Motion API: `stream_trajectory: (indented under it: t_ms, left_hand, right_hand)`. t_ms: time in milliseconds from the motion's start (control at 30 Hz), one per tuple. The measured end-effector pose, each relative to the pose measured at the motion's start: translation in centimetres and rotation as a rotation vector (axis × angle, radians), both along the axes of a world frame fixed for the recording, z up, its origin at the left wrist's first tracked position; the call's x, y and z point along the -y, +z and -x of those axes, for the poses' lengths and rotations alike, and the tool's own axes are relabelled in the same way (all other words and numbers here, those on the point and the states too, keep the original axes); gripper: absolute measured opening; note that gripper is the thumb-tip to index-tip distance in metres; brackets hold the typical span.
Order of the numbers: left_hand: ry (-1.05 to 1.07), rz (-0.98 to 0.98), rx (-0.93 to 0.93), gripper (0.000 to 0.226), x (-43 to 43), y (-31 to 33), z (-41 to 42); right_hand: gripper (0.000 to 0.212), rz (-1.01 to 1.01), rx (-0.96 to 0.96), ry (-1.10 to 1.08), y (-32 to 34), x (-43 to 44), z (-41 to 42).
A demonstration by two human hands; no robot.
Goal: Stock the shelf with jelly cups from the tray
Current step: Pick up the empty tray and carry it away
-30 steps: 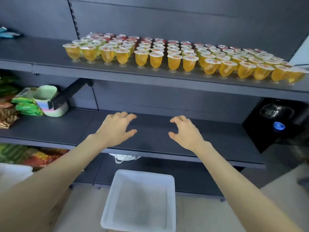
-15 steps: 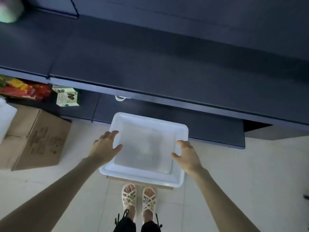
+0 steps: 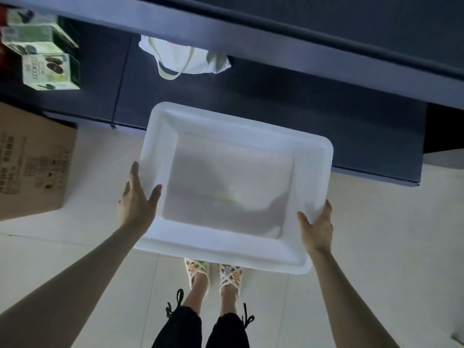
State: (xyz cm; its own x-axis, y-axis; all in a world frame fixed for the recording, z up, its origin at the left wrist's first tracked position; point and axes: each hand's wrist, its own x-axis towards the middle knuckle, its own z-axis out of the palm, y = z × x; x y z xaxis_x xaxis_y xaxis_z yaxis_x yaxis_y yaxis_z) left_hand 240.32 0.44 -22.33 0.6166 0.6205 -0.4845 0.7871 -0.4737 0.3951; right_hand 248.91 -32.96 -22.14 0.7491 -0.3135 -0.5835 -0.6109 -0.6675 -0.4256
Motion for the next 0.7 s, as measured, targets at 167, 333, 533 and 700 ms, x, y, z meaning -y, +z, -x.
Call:
stream_trajectory:
  t_ms: [167, 333, 533, 700]
  left_hand:
    - [0.002, -0.045, 0.079, 0.044, -0.9, 0.3, 0.4]
    - [0.051, -0.098, 0.162, 0.047, -1.2, 6.1, 2.5]
    - [0.24, -0.116, 0.245, 0.053, -1.4, 17.9, 7.1]
    - [0.47, -0.194, 0.257, 0.051, 0.0, 24.9, 11.8]
  right_hand:
    - [0.049, 0.014, 0.082, -0.024, 1.1, 0.3, 0.3]
    - [0.053, -0.01, 0.154, 0.021, 6.7, -0.7, 1.0]
    - [0.053, -0.106, 0.22, 0.108, 16.5, -2.8, 1.3]
    - [0.052, -0.191, 0.283, 0.316, 22.1, -4.7, 0.7]
